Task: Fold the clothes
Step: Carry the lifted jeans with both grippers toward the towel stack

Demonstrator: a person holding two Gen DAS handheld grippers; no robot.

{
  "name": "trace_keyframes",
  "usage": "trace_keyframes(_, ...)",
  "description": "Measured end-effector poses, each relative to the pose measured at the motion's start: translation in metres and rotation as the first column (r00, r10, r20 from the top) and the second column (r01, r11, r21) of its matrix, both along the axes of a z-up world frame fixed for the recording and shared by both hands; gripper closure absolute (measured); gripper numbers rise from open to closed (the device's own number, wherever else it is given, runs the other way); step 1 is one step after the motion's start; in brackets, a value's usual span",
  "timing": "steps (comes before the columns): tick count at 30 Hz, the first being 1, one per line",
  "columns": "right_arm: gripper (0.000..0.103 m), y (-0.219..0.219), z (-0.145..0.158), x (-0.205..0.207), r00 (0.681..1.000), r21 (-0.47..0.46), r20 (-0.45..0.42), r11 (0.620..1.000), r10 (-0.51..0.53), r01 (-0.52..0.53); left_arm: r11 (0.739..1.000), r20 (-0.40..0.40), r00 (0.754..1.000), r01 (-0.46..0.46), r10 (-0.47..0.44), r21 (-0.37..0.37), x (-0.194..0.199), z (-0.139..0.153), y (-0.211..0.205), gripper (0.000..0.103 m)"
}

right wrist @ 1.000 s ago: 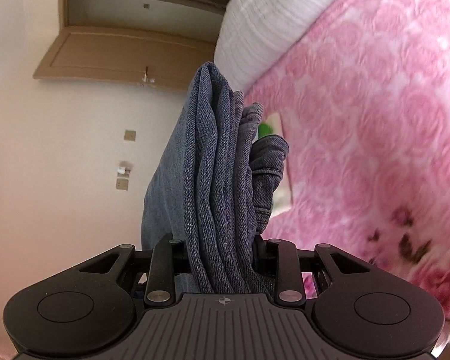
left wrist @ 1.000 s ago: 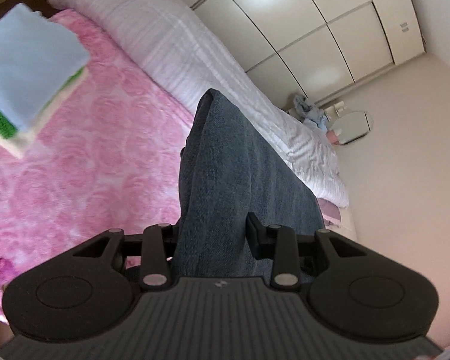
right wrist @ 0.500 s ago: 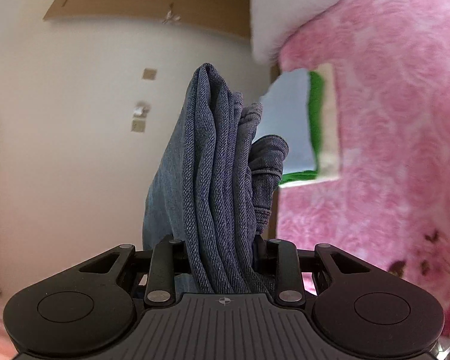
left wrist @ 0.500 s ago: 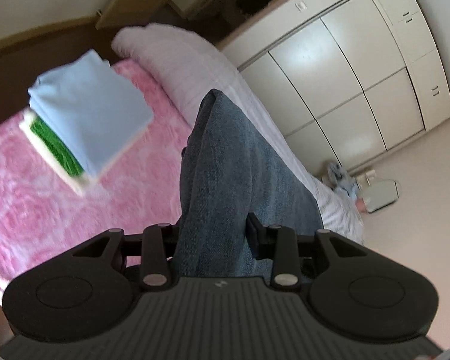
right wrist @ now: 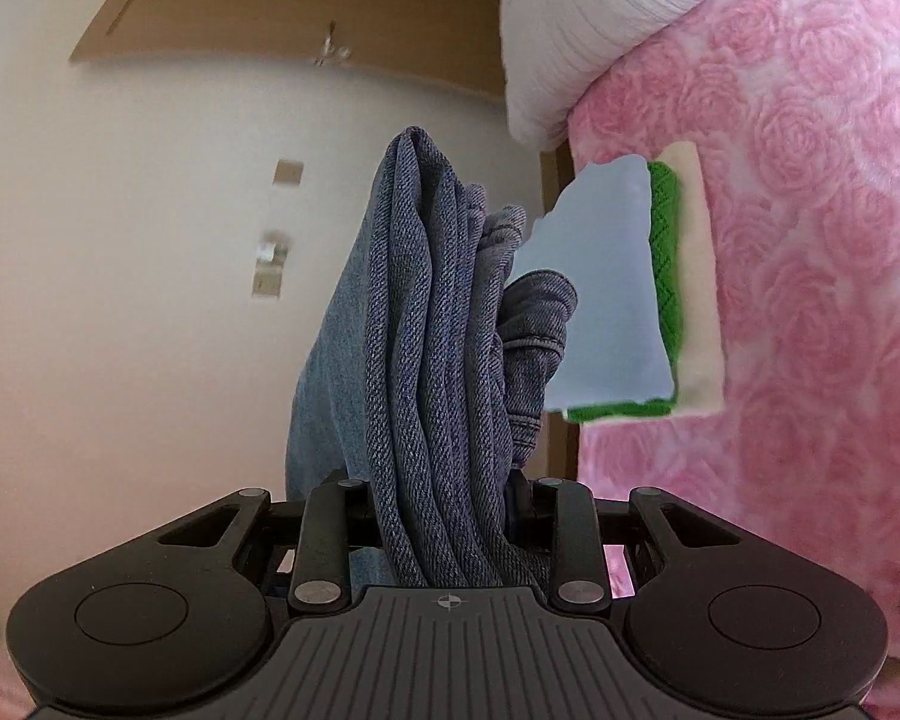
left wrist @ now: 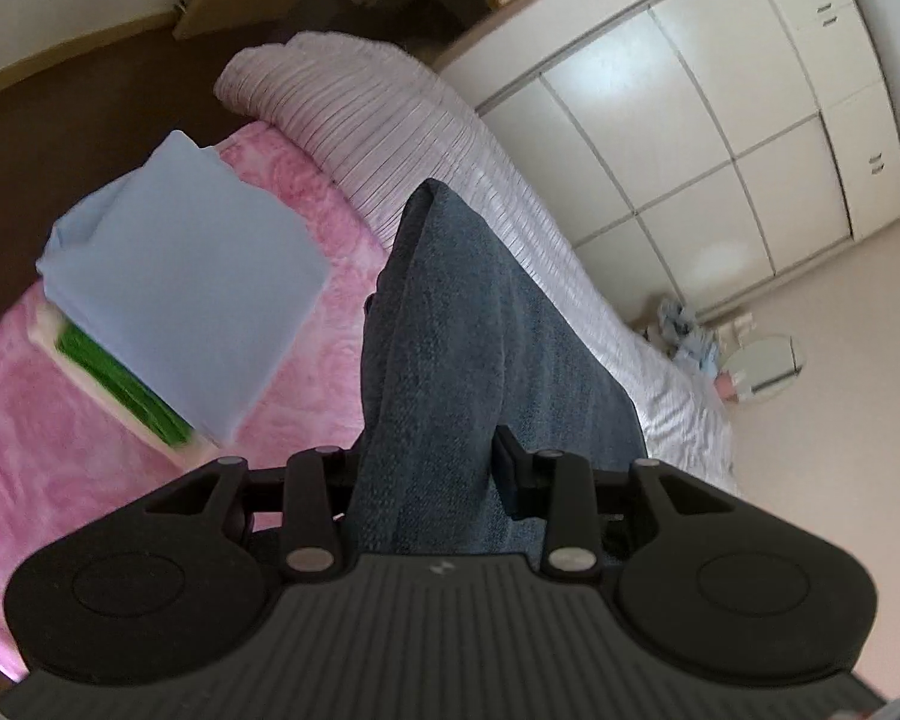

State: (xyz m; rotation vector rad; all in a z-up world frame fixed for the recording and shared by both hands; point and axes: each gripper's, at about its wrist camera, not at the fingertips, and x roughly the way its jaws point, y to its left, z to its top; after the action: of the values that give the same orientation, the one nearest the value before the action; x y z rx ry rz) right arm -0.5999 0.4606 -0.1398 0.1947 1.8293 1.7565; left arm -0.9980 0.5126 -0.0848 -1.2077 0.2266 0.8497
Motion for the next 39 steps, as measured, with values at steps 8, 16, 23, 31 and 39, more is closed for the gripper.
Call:
trace_keyframes(8, 0.073, 0.083, -0.006, -0.073, 0.993, 0.007, 0.014, 0.993, -0.117, 0.117, 0.994, -0.011, 0.994, 0.105, -0.104, 0.03, -0.055, -0.012, 0.139, 0.072)
trace_keyframes(16, 0.073, 0.182, -0.002, -0.102, 0.976, 0.139, 0.033, 0.968, -0.217, 0.211, 0.975, 0.008, 0.983, 0.183, -0.185, 0.128, -0.06, -0.023, 0.243, 0.072)
trace_keyframes(23, 0.073, 0.198, -0.07, -0.112, 0.964, 0.0, 0.066, 0.966, -0.256, 0.257, 0.975, -0.001, 0.975, 0.224, -0.224, -0.005, -0.061, -0.102, 0.273, 0.072)
trace_keyframes(31, 0.071, 0.208, -0.123, -0.112, 0.965, -0.094, 0.1, 0.963, -0.243, 0.252, 0.974, -0.009, 0.977, 0.212, -0.213, -0.077, -0.065, -0.151, 0.287, 0.072)
trace_keyframes(39, 0.054, 0.206, -0.136, -0.116, 0.945, -0.17, 0.242, 0.95, -0.219, 0.264, 0.967, -0.079, 0.974, 0.196, -0.211, -0.162, -0.061, -0.2, 0.3, 0.065)
